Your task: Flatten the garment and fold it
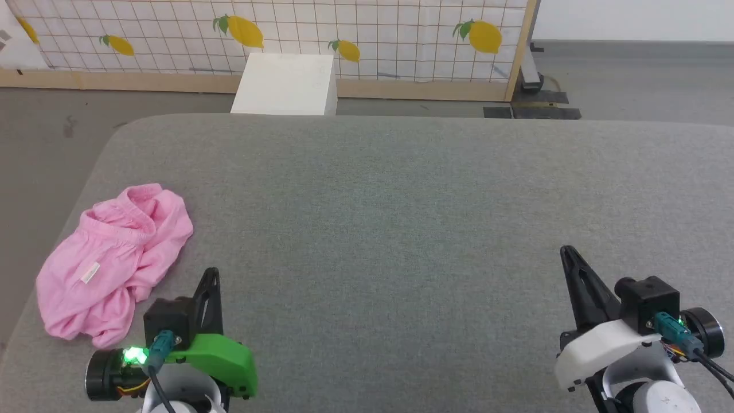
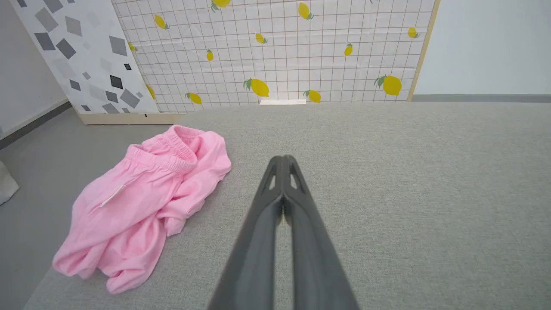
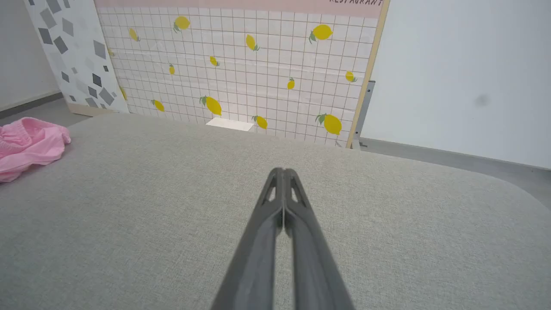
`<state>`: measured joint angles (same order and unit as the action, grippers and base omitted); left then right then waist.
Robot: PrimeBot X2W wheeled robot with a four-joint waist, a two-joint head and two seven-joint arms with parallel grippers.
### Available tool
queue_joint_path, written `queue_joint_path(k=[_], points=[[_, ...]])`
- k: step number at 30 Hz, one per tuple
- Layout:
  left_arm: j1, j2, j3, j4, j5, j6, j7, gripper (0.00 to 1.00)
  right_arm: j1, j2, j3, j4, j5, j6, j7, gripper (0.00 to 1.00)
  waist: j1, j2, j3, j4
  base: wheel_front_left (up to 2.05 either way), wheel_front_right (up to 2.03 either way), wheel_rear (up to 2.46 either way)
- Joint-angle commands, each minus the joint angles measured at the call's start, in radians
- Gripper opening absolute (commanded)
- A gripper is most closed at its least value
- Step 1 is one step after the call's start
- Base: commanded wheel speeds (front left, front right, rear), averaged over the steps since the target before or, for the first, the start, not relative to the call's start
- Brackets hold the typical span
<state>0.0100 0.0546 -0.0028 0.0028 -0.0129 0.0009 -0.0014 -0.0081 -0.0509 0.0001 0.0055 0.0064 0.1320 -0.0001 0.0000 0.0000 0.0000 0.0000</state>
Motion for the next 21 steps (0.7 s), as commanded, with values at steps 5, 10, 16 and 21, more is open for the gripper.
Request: queue_joint_path(k=[5,10,16,21], points=[[-0.010,-0.004,0.003,-0.003,0.013,-0.001,0.001,0.00,0.008,0.001,0.000,-0.005,-0.006,-0.001,0.000,0.00,0.0000,0.0000,0.000,0.000,0.00,0.00,0.00],[-0.010,-0.004,0.003,-0.003,0.013,-0.001,0.001,0.00,0.008,0.001,0.000,-0.005,-0.006,-0.001,0.000,0.00,0.0000,0.0000,0.000,0.000,0.00,0.00,0.00],[-0.010,-0.004,0.003,-0.003,0.013,-0.001,0.001,0.00,0.008,0.001,0.000,-0.005,-0.006,-0.001,0.000,0.00,0.0000,0.0000,0.000,0.000,0.00,0.00,0.00],[-0.010,-0.004,0.003,-0.003,0.013,-0.001,0.001,0.00,0.008,0.001,0.000,-0.005,-0.006,-0.001,0.000,0.00,0.0000,0.0000,0.000,0.000,0.00,0.00,0.00]])
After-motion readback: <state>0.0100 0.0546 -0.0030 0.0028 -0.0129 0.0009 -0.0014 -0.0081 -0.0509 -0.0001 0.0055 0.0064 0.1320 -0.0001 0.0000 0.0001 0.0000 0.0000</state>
